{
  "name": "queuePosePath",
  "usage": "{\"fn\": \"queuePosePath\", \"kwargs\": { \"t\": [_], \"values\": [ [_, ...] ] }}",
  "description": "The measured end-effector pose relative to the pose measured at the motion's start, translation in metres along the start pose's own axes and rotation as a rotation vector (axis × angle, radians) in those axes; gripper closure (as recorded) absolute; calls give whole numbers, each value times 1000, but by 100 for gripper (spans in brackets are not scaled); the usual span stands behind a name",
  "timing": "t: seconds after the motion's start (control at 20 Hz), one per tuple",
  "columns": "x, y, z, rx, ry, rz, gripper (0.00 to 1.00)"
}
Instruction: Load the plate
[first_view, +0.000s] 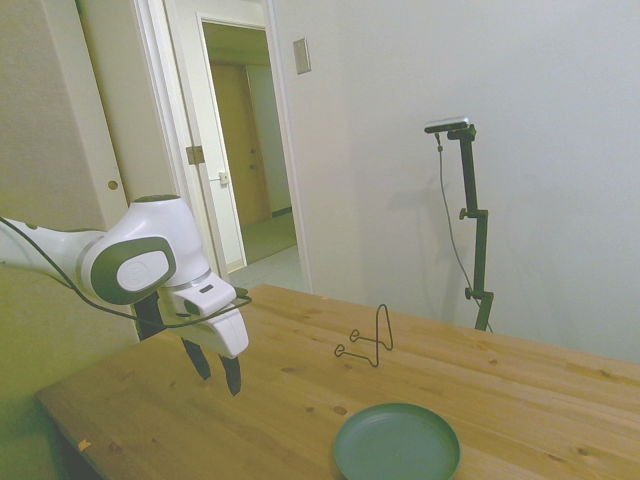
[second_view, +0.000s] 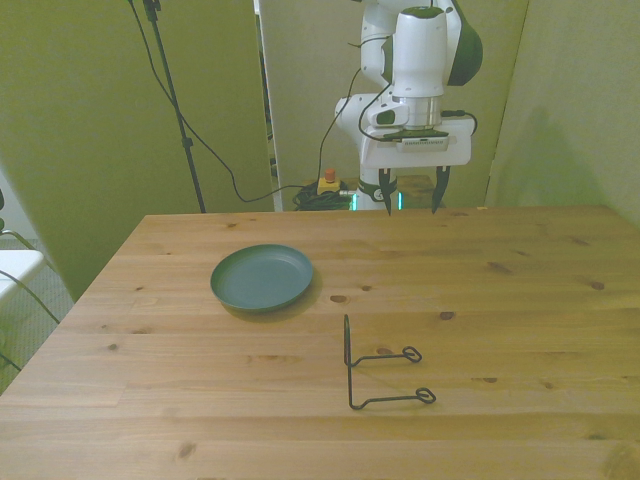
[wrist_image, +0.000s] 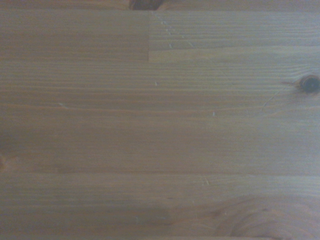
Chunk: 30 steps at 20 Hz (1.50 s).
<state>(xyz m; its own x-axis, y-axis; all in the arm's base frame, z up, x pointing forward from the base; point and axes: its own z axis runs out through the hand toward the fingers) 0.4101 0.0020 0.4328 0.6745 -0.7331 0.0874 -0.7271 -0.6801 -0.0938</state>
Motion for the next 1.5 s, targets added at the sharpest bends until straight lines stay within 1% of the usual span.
{"fn": "queuePosePath", "kwargs": {
  "t": [0.2, 0.4, 0.6, 0.85, 0.95, 1.1, 1.2, 1.35, 1.5],
  "values": [
    [3, 0, -3, 11, 2, 17, 0],
    [31, 13, -19, 17, 41, 64, 0],
    [86, 45, -40, -14, 95, 129, 0],
    [173, 97, -71, -46, 151, 196, 0],
    [204, 118, -74, -69, 169, 211, 0],
    [244, 145, -68, -99, 176, 237, 0],
    [269, 151, -64, -126, 169, 219, 0],
    [269, 155, -65, -127, 160, 228, 0],
    [279, 171, -73, -125, 148, 269, 0]
  ]
}}
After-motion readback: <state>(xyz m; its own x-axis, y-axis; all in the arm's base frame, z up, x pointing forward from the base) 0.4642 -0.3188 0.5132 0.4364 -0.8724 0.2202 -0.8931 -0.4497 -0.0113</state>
